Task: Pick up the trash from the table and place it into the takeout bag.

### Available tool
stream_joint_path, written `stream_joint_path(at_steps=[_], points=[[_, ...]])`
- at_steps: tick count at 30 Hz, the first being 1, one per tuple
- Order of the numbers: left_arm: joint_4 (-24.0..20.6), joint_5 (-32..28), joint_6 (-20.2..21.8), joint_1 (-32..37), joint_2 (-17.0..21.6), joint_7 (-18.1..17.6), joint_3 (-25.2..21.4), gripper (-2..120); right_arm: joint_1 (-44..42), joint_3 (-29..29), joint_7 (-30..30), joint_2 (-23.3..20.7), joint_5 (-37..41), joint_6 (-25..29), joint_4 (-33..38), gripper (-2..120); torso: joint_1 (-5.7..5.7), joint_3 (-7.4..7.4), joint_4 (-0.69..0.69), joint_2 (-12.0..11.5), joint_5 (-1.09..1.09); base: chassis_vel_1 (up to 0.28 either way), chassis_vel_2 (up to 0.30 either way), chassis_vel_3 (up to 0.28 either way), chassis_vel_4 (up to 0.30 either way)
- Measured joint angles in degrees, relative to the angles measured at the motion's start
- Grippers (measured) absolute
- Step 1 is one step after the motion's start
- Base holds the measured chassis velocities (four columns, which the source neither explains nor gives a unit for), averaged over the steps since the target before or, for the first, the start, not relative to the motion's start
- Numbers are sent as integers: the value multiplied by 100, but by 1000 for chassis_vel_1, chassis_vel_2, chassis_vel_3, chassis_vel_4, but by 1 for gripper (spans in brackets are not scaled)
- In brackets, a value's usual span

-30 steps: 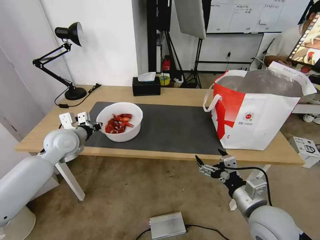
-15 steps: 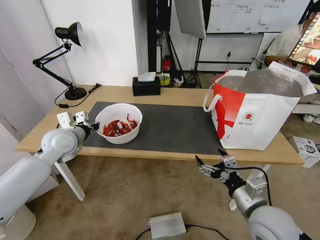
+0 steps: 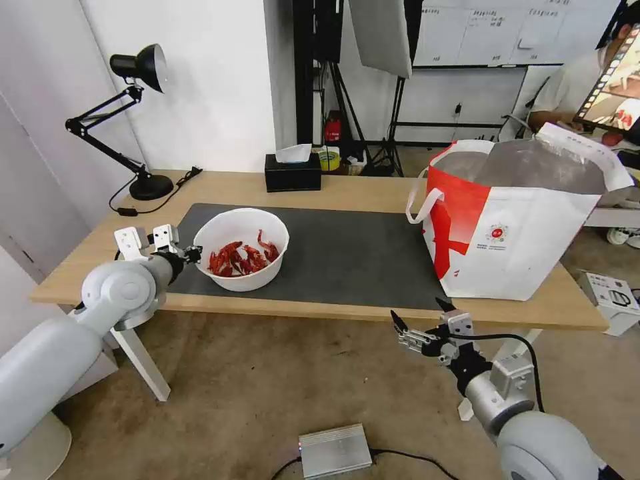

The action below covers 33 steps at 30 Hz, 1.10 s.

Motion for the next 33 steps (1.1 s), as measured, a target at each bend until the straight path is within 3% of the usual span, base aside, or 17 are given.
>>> stream_joint_path(at_steps=[18,33], points=[[-259,90,-31,116,-223,212,-74,0,0,0,0,0,0,0,0,100,0,0,0,0,0,0,0,0,0],[-330,-304,-32,-449,-553,-160,400,0,0,0,0,0,0,0,0,100,0,0,0,0,0,0,0,0,0]])
